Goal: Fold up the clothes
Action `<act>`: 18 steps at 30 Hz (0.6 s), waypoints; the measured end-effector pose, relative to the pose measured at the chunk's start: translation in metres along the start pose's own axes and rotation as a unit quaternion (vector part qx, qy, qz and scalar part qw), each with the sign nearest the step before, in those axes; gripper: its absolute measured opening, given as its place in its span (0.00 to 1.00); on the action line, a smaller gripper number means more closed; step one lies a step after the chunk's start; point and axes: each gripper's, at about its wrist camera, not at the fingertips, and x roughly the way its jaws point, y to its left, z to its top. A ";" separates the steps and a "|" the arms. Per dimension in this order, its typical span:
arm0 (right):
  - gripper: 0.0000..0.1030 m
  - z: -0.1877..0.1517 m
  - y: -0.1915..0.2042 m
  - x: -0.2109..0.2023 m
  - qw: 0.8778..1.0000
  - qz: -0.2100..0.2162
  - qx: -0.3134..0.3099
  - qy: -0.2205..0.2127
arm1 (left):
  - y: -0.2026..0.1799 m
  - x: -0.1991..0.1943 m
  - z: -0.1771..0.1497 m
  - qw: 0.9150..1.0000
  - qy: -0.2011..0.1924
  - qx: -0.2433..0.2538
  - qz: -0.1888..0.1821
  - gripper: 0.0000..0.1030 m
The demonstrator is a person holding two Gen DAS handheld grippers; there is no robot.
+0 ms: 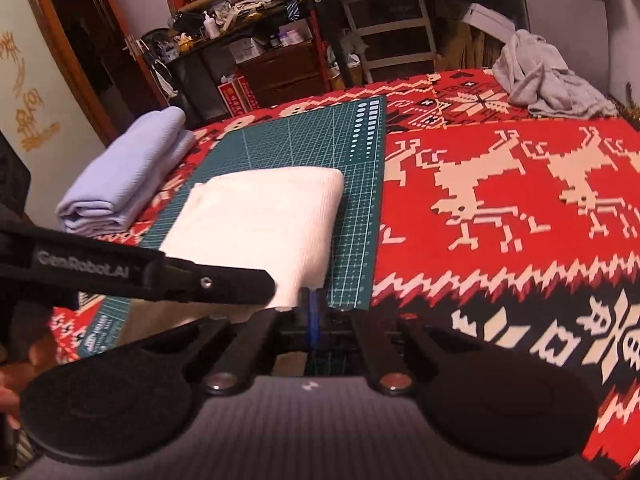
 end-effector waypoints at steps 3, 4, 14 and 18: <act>0.00 -0.008 0.006 -0.012 1.000 0.000 -0.015 0.004 | -0.004 -0.004 -0.007 1.000 0.007 -0.006 -0.001 0.07; 0.00 -0.011 0.007 -0.016 1.000 0.000 -0.017 0.005 | -0.005 -0.006 -0.010 1.000 0.009 -0.007 -0.001 0.07; 0.00 -0.021 -0.003 -0.013 1.000 -0.012 0.002 0.011 | -0.015 -0.017 -0.034 1.000 0.025 0.002 0.008 0.07; 0.01 -0.038 0.013 -0.027 0.999 -0.024 -0.029 0.023 | -0.018 -0.021 -0.047 0.999 0.031 -0.003 0.006 0.07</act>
